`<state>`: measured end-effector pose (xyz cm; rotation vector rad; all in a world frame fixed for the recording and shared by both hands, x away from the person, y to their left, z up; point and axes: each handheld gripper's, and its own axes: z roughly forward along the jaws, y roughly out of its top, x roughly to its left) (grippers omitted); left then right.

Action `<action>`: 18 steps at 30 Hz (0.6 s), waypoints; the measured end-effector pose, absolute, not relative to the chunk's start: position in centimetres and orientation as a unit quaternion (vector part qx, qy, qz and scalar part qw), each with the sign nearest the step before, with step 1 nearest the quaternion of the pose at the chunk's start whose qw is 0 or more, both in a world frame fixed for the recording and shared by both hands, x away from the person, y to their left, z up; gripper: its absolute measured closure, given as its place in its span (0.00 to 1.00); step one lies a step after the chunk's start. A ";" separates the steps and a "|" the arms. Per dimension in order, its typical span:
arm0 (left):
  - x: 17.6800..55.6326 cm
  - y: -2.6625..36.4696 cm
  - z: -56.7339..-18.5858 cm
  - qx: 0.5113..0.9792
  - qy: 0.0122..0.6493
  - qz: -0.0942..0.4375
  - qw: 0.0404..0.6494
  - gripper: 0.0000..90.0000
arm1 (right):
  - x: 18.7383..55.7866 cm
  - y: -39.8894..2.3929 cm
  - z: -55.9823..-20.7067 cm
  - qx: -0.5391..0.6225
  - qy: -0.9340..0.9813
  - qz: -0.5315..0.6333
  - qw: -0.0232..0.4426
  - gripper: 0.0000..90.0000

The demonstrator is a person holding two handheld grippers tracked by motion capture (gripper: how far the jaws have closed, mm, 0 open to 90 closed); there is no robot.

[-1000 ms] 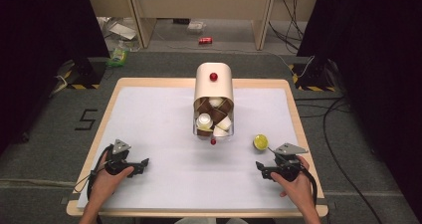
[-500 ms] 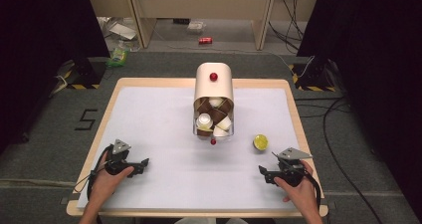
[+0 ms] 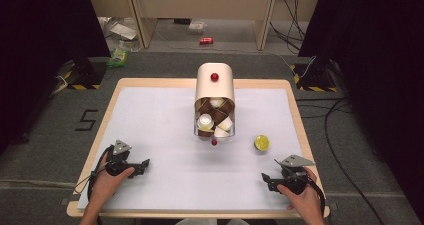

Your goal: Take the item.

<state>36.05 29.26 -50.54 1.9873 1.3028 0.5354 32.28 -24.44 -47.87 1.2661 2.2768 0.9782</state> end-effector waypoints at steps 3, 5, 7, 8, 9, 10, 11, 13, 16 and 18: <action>36.1 29.3 -50.5 0.766 0.502 0.206 0.346 0.06 | 32.0 -24.5 -48.0 0.444 0.809 0.343 0.176 0.19; 36.1 29.3 -50.5 0.766 0.502 0.206 0.346 0.06 | 31.8 -24.6 -48.0 0.442 0.810 0.341 0.178 0.19; 36.1 29.3 -50.5 0.766 0.502 0.206 0.346 0.06 | 31.5 -24.6 -48.0 0.442 0.811 0.339 0.178 0.19; 36.1 29.3 -50.5 0.766 0.502 0.206 0.345 0.06 | 31.4 -24.7 -48.0 0.444 0.810 0.340 0.177 0.19; 36.1 29.3 -50.5 0.766 0.502 0.206 0.345 0.06 | 31.3 -24.8 -48.1 0.442 0.811 0.339 0.179 0.19; 36.1 29.3 -50.5 0.766 0.502 0.207 0.345 0.06 | 31.1 -24.9 -48.1 0.443 0.810 0.339 0.179 0.19; 36.1 29.3 -50.5 0.766 0.502 0.206 0.345 0.06 | 31.0 -24.9 -48.1 0.445 0.810 0.337 0.178 0.19; 36.1 29.3 -50.5 0.766 0.502 0.207 0.345 0.06 | 30.8 -25.1 -48.3 0.444 0.811 0.334 0.180 0.19; 36.1 29.3 -50.5 0.766 0.502 0.207 0.345 0.06 | 30.7 -25.3 -48.4 0.445 0.813 0.330 0.180 0.19; 36.1 29.3 -50.5 0.766 0.502 0.207 0.345 0.06 | 30.7 -25.3 -48.4 0.445 0.813 0.330 0.181 0.19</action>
